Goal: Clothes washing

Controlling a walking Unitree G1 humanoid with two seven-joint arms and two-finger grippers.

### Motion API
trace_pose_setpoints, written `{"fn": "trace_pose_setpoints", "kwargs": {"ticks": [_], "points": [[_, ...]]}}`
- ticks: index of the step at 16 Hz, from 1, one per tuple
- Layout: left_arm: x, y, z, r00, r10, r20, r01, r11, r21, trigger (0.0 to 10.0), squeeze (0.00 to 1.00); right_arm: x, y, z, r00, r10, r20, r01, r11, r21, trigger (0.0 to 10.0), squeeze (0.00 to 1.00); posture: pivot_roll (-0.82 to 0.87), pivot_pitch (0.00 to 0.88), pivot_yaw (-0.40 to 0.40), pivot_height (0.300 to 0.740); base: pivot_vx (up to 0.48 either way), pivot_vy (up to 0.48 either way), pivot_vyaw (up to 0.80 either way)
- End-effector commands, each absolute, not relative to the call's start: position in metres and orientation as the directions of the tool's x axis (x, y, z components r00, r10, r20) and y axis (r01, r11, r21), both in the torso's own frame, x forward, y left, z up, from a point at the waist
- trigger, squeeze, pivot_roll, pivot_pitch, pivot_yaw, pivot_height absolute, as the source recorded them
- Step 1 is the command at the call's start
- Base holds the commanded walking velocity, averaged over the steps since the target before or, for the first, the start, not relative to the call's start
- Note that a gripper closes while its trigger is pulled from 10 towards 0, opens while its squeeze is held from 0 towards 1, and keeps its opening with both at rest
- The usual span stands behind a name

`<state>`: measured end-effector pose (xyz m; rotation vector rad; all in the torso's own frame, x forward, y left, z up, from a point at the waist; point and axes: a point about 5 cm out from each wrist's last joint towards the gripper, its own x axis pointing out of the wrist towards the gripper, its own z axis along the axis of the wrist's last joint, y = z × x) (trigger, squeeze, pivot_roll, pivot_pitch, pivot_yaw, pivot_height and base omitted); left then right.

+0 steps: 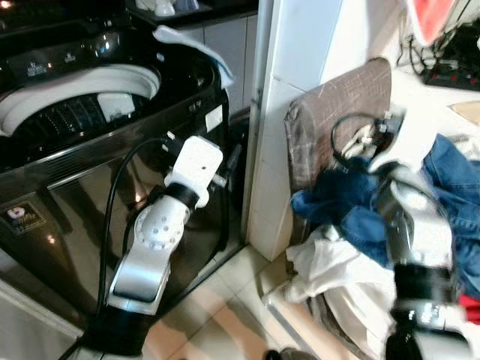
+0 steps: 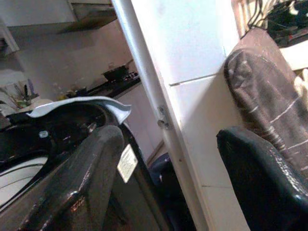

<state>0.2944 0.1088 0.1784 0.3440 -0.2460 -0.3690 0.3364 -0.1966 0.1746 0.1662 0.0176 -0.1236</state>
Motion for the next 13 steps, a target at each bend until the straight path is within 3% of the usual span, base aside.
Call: {"fn": "trace_pose_setpoints", "kwargs": {"ticks": [1,3,4,6,8,13], "points": [[0.292,0.113,0.179,0.908,-0.381,0.174,0.295,0.877,0.379,10.0,0.00,0.332,-0.199,0.212,0.991,-0.082,0.109,0.075,0.995,0.067,10.0,1.00,-0.07,0.000,-0.027,0.723,0.000,0.000,0.00],[0.292,0.113,0.176,0.910,-0.382,0.162,0.300,0.875,0.380,10.0,0.00,0.331,-0.212,0.208,0.992,-0.106,0.063,0.111,0.991,-0.079,10.0,1.00,-0.08,0.000,-0.020,0.723,0.000,0.000,0.00],[0.290,0.110,0.170,0.900,-0.416,0.130,0.343,0.860,0.378,10.0,0.00,0.324,-0.236,0.183,0.963,-0.267,-0.048,0.261,0.960,-0.103,10.0,1.00,-0.09,0.000,-0.019,0.723,0.000,0.000,0.00],[0.283,0.109,0.163,0.862,-0.501,0.071,0.438,0.809,0.391,10.0,0.00,0.310,-0.247,0.170,0.925,-0.366,-0.103,0.356,0.928,-0.110,10.0,1.00,-0.10,0.000,-0.015,0.723,0.000,0.000,0.00],[0.281,0.113,0.159,0.842,-0.539,0.026,0.483,0.774,0.410,10.0,0.00,0.294,-0.245,0.162,0.921,-0.376,-0.105,0.351,0.915,-0.201,10.0,1.00,-0.12,0.000,-0.008,0.723,0.000,0.000,0.00],[0.283,0.107,0.159,0.839,-0.544,0.029,0.488,0.775,0.401,10.0,0.00,0.285,-0.236,0.168,0.937,-0.330,-0.110,0.302,0.928,-0.218,10.0,1.00,-0.14,0.004,-0.008,0.723,0.000,0.000,0.00]]}}
